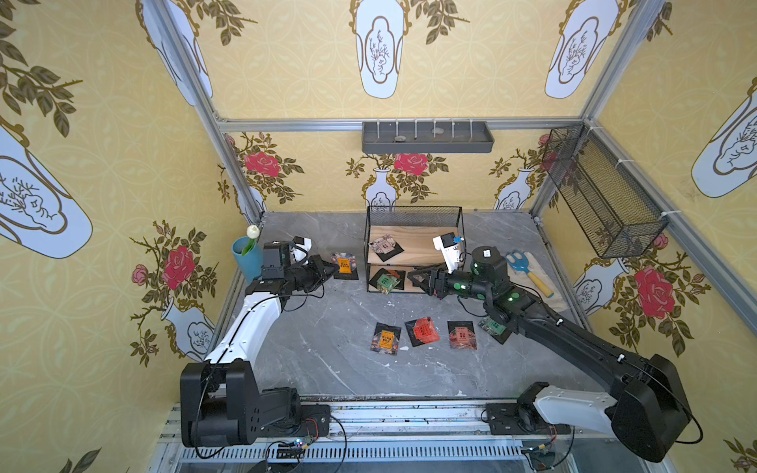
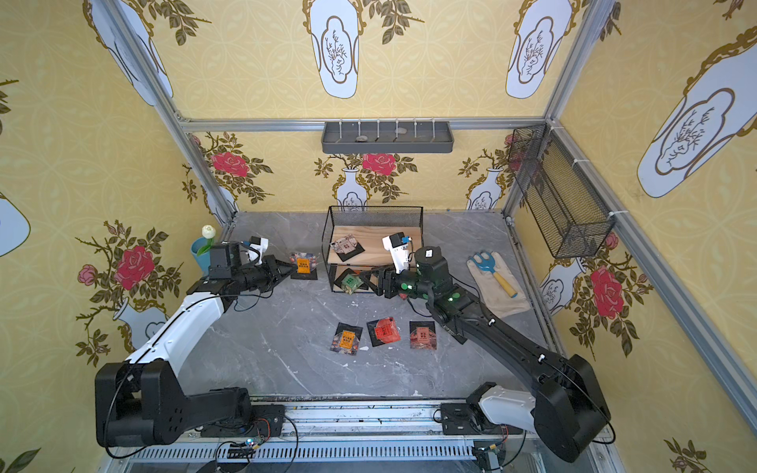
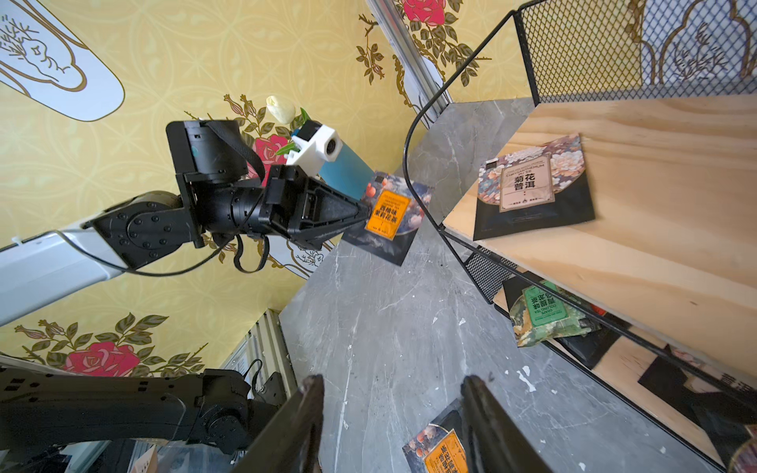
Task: Remove the tea bags from the shelf
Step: Place the tea bag at the center of the board.
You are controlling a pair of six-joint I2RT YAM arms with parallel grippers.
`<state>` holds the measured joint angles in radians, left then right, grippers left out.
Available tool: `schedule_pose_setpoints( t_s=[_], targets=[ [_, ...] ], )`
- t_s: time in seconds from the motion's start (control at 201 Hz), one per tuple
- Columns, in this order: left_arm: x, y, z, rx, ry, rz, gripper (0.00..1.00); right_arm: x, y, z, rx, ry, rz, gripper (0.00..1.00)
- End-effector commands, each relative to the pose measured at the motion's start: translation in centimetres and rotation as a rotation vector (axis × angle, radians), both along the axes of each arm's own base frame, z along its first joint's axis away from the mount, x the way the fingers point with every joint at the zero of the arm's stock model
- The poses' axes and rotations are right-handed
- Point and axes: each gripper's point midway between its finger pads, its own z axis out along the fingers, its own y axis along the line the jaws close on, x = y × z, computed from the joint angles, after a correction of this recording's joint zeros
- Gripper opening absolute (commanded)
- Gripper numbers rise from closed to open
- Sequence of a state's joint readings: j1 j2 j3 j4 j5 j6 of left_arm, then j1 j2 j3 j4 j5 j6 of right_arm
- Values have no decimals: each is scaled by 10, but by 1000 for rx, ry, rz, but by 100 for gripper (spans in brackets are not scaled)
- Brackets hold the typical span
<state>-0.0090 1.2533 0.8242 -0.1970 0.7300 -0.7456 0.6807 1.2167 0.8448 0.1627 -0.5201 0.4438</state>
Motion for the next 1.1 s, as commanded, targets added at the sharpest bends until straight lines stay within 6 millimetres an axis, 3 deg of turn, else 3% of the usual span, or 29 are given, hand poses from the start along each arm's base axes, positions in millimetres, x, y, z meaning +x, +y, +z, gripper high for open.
schedule_pose_setpoints(
  t_s=[0.0, 0.189, 0.548, 0.682, 1.09],
  targets=[
    [-18, 0, -14, -11, 41, 11, 0, 0, 0, 9, 26, -42, -1, 57],
    [-51, -5, -37, -26, 94, 15, 0, 0, -1, 7, 21, -37, -2, 57],
    [-91, -12, -93, -15, 243, 22, 0, 0, -2, 5, 19, -33, -10, 57],
    [-103, -17, -116, -15, 311, 16, 0, 1, -2, 3, 18, -28, -11, 57],
    [-122, -18, -149, 21, 399, 27, 0, 0, -3, 1, 15, -24, -11, 58]
  ],
)
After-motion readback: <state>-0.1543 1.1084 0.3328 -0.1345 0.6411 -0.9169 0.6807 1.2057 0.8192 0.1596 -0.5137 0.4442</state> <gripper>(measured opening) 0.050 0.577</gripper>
